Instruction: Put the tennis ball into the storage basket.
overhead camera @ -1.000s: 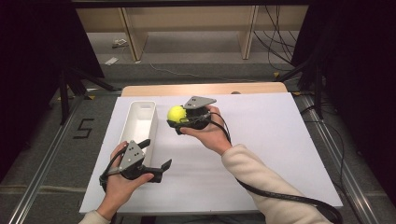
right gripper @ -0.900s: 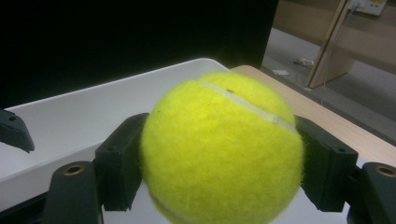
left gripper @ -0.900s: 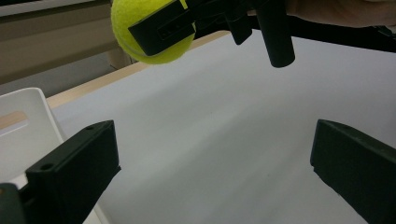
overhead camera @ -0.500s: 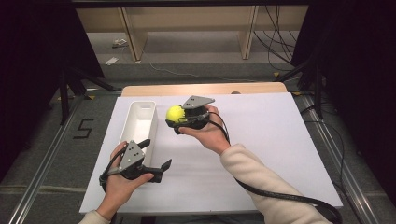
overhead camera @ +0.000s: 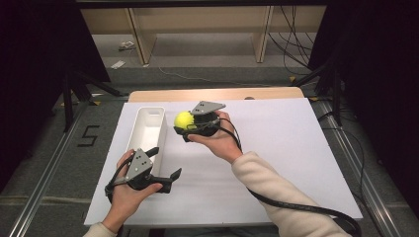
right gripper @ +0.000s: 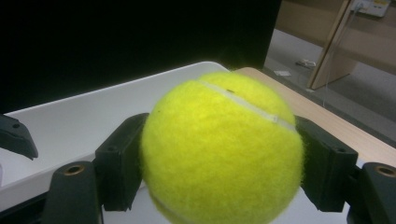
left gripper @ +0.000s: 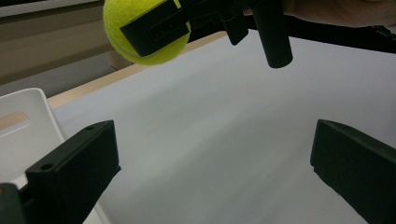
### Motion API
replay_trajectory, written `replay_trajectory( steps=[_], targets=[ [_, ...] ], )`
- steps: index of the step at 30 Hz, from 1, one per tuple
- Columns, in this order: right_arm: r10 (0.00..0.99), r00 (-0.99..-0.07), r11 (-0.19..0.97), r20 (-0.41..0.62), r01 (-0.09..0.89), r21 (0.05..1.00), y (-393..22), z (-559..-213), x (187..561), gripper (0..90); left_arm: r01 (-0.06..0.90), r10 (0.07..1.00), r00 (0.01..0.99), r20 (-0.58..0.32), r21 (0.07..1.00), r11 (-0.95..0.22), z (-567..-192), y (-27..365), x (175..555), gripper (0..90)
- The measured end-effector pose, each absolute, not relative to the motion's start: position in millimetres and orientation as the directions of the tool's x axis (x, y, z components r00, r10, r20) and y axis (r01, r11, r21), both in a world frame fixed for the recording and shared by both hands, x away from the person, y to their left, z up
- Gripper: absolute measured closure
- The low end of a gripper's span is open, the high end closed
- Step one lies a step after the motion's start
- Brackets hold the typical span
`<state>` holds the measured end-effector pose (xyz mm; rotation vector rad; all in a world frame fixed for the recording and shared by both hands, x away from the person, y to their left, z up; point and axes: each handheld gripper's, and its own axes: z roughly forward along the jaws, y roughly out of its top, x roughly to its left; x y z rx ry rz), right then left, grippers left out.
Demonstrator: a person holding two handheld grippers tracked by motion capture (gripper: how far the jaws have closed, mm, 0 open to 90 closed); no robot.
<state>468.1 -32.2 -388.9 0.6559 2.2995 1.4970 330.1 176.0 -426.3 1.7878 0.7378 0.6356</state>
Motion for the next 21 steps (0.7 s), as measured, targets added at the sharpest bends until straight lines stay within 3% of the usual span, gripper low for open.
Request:
replay_trajectory(
  steps=[21],
  targets=[
    [0.535, -0.845, 0.349, -0.018, 0.202, 0.915, -28.6, -386.2, 468.1, 26.9, 0.176, 0.742, 0.666, 0.084, 0.948, -0.266, -426.3, 176.2, 330.6, 0.5]
  ],
)
